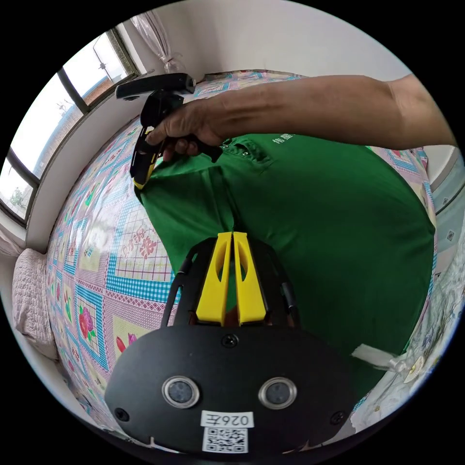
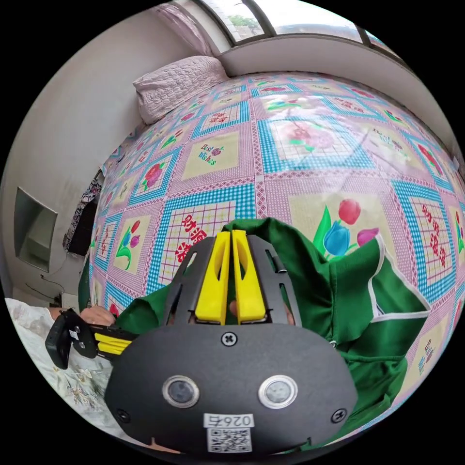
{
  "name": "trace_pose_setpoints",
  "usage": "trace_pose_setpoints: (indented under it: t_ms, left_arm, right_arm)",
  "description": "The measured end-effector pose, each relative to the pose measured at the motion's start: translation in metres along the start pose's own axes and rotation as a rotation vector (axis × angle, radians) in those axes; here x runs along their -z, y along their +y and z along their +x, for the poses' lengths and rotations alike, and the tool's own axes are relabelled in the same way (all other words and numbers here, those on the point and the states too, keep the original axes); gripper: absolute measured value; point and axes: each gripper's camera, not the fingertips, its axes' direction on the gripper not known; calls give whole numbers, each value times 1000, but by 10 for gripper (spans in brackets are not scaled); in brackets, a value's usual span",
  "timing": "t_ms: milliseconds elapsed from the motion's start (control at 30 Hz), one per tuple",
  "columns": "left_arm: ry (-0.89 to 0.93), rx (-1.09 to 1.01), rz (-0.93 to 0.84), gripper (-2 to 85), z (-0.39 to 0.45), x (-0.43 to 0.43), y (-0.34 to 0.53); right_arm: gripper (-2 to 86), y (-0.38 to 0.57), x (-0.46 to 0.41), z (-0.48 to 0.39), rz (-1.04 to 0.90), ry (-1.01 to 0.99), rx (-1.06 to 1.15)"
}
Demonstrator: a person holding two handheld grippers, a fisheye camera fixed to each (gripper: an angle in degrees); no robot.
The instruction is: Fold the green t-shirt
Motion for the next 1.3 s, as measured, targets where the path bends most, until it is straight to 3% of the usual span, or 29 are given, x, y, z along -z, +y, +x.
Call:
trace_pose_setpoints:
  t_ms: [67, 200, 500, 667, 767, 967, 1167, 1233, 1300]
  left_arm:
    - [-37, 7, -5, -10, -9, -2, 1]
    - [67, 58, -31, -9, -34, -10, 6]
    - [315, 357, 132, -10, -124, 22, 43]
    - [413, 491, 214, -10, -163, 37, 63]
    - [450, 492, 168, -10, -166, 31, 63]
    - [422, 450, 109, -9, -164, 33, 54]
    - [404, 441, 48, -9, -175, 33, 51]
    - [410, 440, 41, -9, -180, 35, 54]
    - [438, 462, 49, -9, -190, 41, 62]
  right_arm:
    - [7, -17, -7, -4, -10, 3, 41]
    - [40, -32, -37, 3, -186, 43, 71]
    - [43, 19, 17, 0, 17, -62, 1]
    - [5, 56, -3, -20, -24, -112, 40]
    - [-7, 68, -30, -24, -130, 14, 47]
    - [-9, 76, -11, -37, -69, 106, 19]
    - [-9, 106, 6, -86, -59, 19, 100]
    - [-9, 115, -9, -95, -147, 99, 128]
    - [-9, 127, -7, -96, -108, 99, 126]
